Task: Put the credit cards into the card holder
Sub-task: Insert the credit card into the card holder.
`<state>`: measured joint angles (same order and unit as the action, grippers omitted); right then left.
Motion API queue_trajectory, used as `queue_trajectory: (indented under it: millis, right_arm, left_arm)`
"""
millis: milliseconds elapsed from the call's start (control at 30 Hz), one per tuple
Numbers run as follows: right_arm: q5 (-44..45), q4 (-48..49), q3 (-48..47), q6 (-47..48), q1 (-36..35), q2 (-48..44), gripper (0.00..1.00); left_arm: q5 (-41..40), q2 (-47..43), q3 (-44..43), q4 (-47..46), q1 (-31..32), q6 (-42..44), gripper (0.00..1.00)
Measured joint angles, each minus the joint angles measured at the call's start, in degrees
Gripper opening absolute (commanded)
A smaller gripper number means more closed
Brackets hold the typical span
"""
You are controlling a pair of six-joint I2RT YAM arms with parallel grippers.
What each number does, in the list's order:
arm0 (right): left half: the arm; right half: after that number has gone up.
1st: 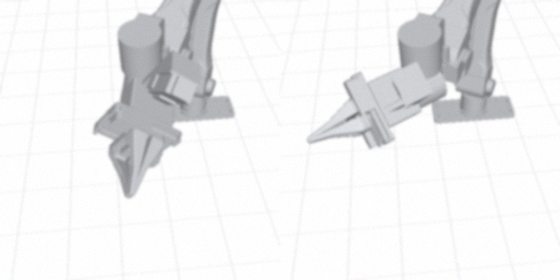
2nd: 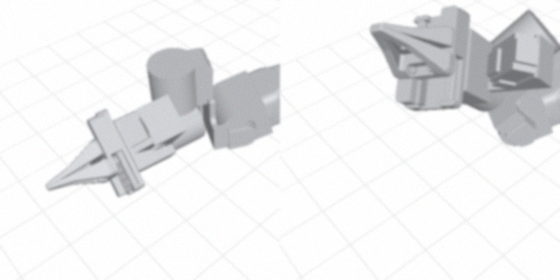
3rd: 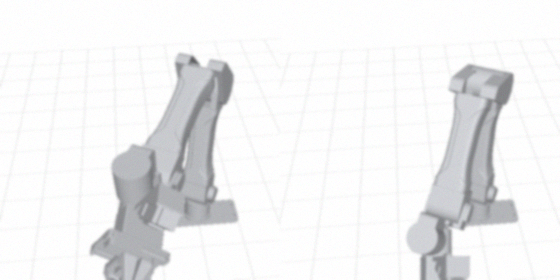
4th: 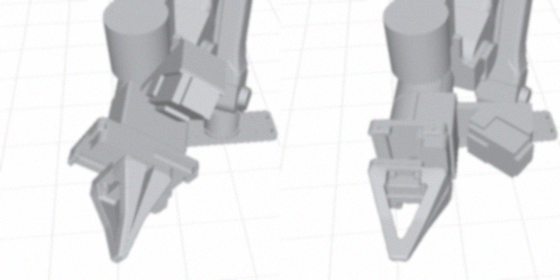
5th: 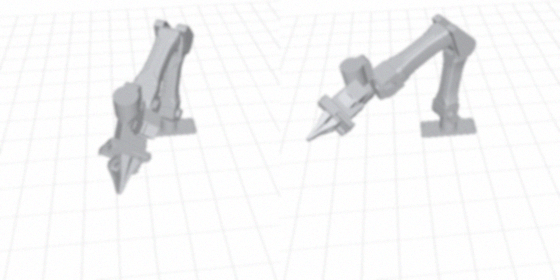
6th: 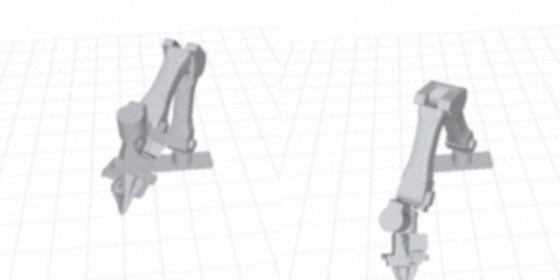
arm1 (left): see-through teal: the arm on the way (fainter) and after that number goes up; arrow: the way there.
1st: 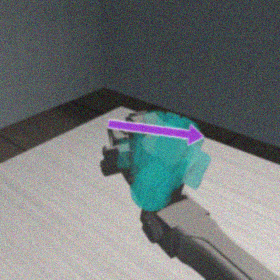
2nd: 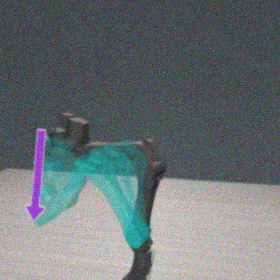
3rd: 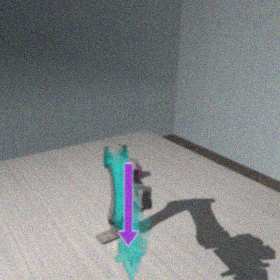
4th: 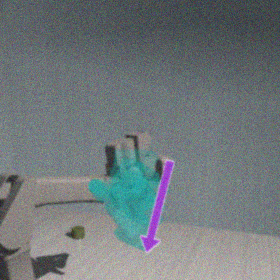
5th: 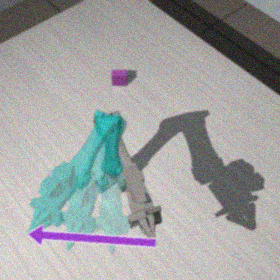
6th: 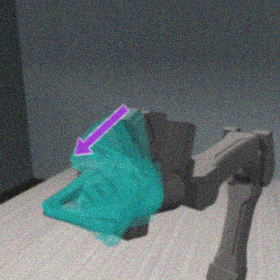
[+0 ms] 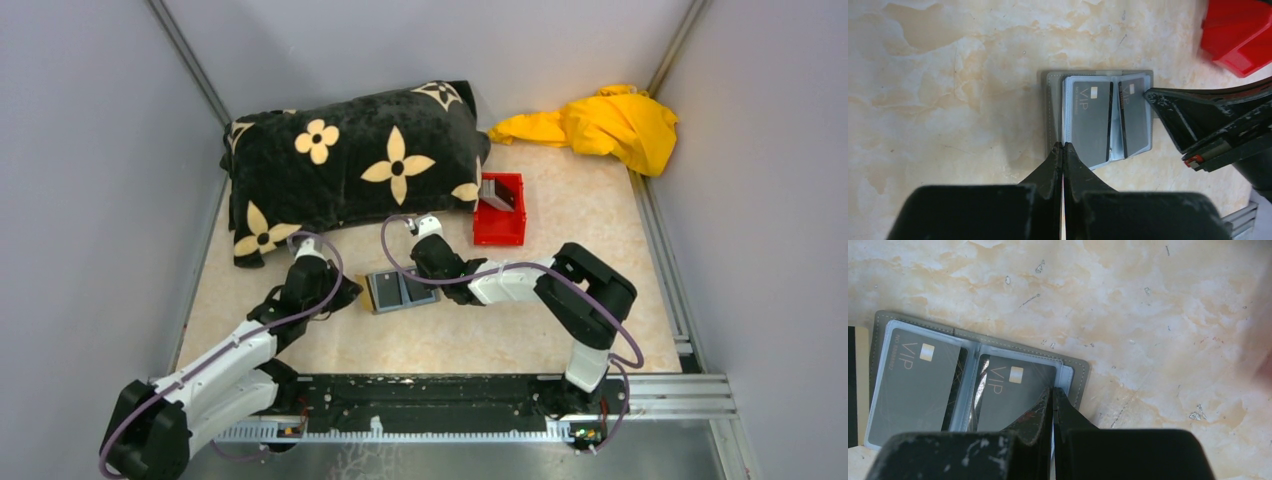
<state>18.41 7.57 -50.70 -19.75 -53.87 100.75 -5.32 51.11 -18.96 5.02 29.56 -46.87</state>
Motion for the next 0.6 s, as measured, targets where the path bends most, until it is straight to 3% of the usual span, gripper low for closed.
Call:
queue_trajectory:
  millis: [300,600]
  right_arm:
    - [0.0,0.5,0.0,0.0,0.0,0.2,0.0]
    - [0.0,0.6,0.0,0.0,0.0,0.3,0.0]
  left_arm:
    - [-0.3,-7.0,3.8,-2.9,-0.5,-3.8,0.0]
    - [1.3,-5.2,5.5,-7.2,-0.9,-5.9,0.0]
